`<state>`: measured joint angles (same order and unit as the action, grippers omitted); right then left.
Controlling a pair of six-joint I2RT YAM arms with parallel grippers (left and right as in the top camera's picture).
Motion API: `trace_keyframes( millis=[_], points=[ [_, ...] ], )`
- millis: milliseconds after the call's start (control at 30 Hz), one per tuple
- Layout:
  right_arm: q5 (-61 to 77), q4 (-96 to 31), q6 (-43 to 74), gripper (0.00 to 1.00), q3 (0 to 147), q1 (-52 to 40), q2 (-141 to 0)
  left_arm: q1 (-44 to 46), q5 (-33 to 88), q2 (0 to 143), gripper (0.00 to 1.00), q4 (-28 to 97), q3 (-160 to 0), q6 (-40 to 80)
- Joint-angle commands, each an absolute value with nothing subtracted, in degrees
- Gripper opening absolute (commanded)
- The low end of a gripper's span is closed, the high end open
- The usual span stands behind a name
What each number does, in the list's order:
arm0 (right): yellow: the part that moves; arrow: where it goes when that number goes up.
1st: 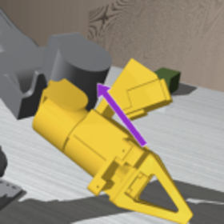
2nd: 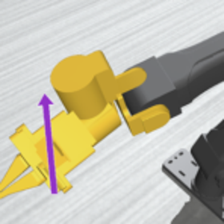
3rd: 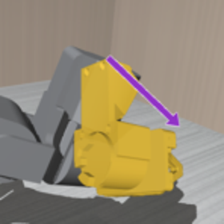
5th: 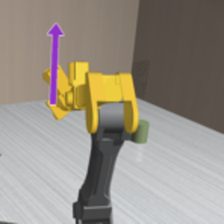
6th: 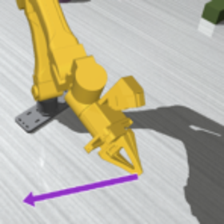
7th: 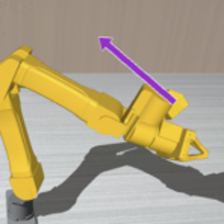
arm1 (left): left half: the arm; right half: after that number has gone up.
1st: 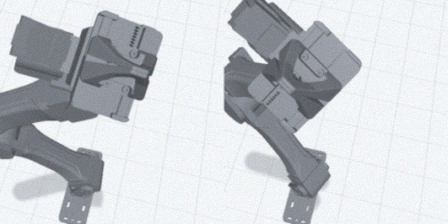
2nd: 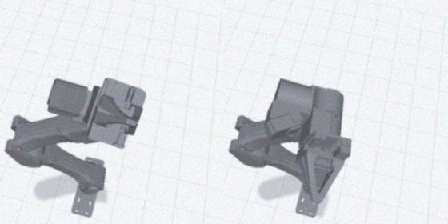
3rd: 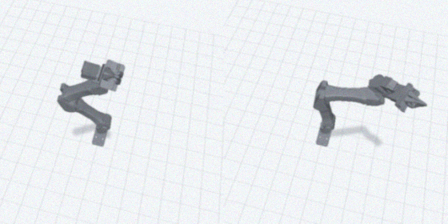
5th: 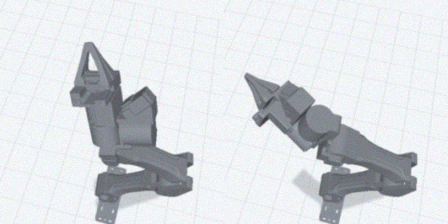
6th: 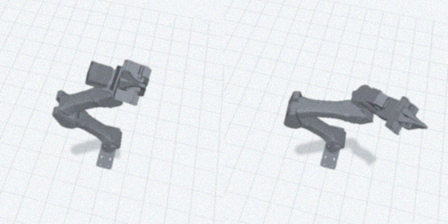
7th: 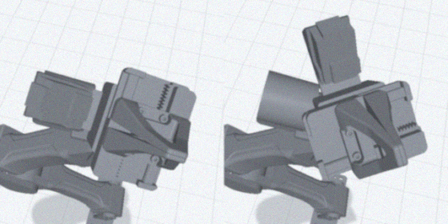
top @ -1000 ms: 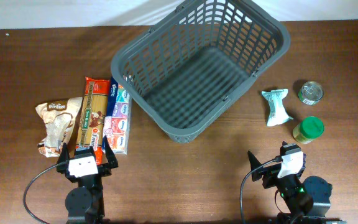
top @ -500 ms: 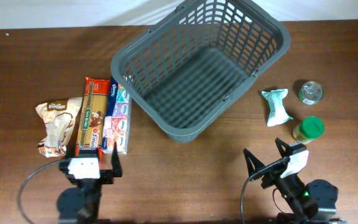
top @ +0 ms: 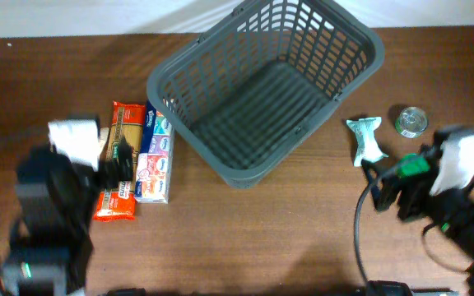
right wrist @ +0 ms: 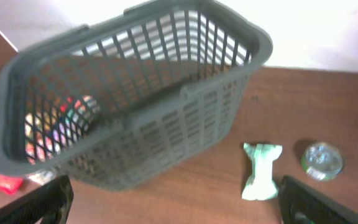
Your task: Pack container
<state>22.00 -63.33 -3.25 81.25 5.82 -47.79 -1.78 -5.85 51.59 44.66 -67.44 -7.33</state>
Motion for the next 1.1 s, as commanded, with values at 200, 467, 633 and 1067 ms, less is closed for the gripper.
trace_keyframes(
  millis=[200, 467, 633, 1067],
  points=[
    [21.37, -73.36, -2.04, 0.99, 112.46, 6.02, -73.49, -7.73, 8.54, 73.08, 0.99, 49.74, -82.61, -8.86],
    [21.26, -78.13, -2.07, 0.99, 136.11, 6.02, -99.22, -7.73, 8.56, 79.35, 0.99, 49.80, -82.61, -8.86],
    [21.39, -75.50, -4.71, 0.96, 140.97, 6.02, -108.73, -7.73, 8.56, 82.04, 0.99, 49.80, -82.61, -8.86],
    [21.80, -68.10, -15.03, 0.92, 140.90, 4.91, -121.23, -7.73, 8.56, 83.53, 0.99, 49.80, -82.61, -8.86]
  ],
)
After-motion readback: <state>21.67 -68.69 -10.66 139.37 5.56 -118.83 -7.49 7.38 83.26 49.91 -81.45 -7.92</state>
